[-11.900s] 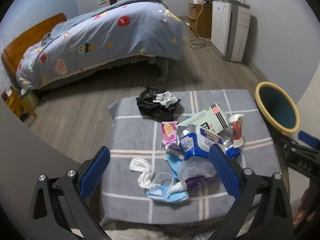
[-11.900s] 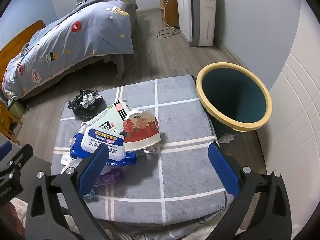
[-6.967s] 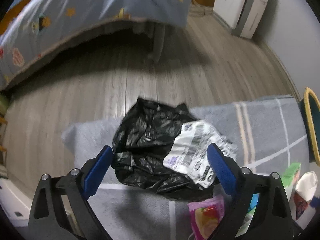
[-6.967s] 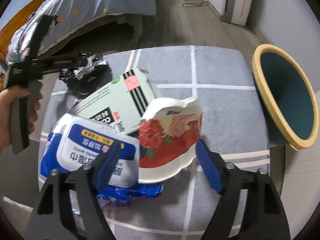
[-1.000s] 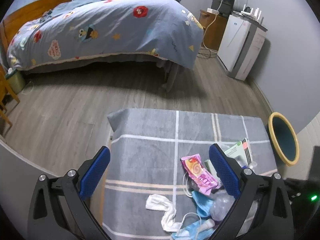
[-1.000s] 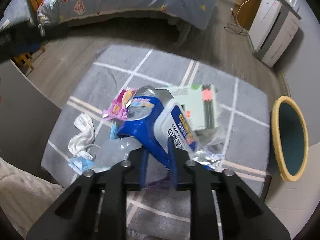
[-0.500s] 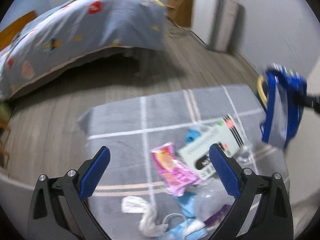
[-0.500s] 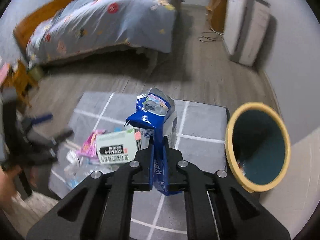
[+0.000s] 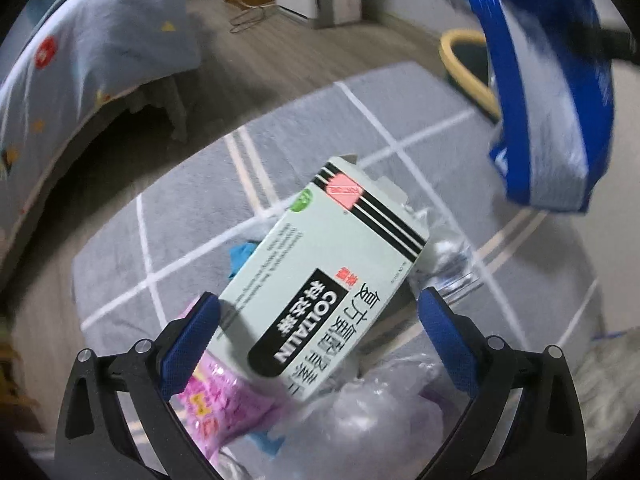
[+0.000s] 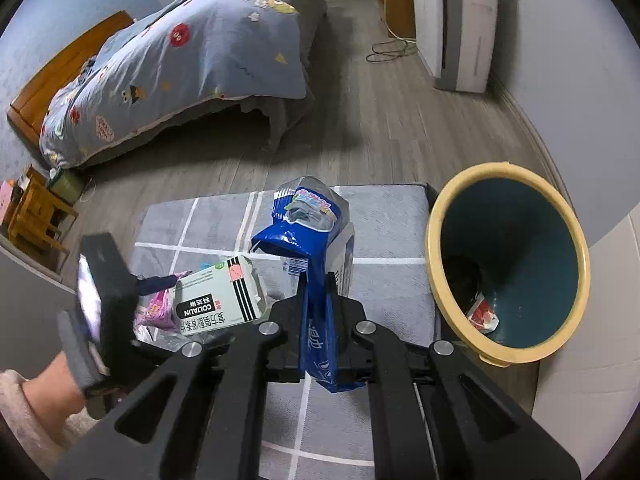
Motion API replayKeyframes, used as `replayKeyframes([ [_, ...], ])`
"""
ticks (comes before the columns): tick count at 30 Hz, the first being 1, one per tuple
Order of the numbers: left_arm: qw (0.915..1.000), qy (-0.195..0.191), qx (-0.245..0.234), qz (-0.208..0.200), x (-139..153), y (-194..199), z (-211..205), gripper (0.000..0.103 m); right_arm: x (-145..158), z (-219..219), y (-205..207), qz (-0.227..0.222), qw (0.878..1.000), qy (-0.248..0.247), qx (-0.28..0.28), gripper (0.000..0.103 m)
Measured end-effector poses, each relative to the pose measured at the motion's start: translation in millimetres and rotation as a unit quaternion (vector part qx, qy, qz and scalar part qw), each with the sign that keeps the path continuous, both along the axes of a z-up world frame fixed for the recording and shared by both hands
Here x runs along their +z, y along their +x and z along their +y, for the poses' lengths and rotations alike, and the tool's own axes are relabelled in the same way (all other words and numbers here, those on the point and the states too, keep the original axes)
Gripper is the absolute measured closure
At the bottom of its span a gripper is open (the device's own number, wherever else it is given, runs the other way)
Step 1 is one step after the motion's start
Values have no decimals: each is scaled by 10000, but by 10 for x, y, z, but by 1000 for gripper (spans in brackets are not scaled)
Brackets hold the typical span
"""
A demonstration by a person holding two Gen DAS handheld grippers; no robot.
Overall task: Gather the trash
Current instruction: 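Grasp the blue wipes packet with the right tool while the left tool grasps the green medicine box, then carry both items over the bin and open both tools to drop them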
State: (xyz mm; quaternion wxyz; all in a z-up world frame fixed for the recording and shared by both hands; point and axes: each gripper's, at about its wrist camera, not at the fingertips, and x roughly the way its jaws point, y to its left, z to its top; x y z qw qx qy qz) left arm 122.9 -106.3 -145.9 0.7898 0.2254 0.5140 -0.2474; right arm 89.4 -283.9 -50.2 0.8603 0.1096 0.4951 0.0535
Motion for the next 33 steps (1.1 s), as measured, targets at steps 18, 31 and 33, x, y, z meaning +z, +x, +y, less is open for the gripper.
replayKeyframes([
  [18, 9982, 275, -203, -502, 182, 30, 7, 57, -41, -4, 22, 24, 10000, -21, 74, 96],
  [31, 9922, -795, 532, -797, 842, 224, 368, 82, 17, -95, 10, -70, 10000, -43, -50, 96],
  [33, 9904, -981, 562, -800, 962, 207, 364, 82, 35, -120, 10, -94, 9999, -14, -88, 96],
])
